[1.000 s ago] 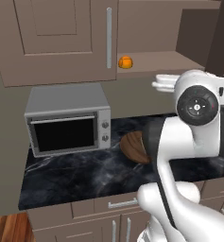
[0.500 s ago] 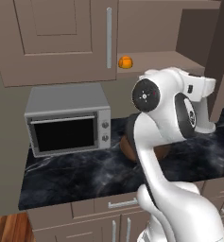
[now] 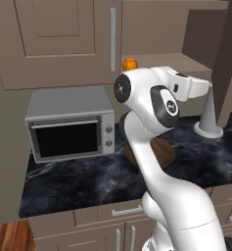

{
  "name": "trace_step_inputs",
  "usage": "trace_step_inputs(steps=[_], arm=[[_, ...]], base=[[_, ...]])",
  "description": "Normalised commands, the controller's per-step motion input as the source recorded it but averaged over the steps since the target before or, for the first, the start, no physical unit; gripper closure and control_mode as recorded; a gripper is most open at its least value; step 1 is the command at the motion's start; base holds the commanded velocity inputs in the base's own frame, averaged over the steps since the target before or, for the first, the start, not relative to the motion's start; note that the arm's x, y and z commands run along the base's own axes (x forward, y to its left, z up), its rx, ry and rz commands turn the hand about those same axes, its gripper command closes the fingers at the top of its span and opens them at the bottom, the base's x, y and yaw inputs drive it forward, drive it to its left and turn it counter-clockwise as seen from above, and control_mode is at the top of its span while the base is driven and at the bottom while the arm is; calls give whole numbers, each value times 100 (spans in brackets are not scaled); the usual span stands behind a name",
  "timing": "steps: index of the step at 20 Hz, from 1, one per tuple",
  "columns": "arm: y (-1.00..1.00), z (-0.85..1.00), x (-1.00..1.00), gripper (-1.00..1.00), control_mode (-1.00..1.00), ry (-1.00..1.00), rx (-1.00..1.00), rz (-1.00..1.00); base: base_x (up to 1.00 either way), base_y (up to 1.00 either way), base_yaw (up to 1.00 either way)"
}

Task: Open the cabinet. Pick the orange and tangerine from the cabinet and place them into the bowl. Then close the cabinet.

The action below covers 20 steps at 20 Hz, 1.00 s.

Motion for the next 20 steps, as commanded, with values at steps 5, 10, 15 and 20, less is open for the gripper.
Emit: trace_step_inputs(steps=[5,10,15,20], arm=[[-14,-7,25,-100,-100,0,0,-17],[-26,-7,23,-100,-100,0,-2,-15],[-34,-7,18,-100,-100,0,-3,-14],[-35,-7,15,-100,-100,0,-3,-13]], base=[[0,0,0],[0,0,0],[0,0,0],[0,0,0]])
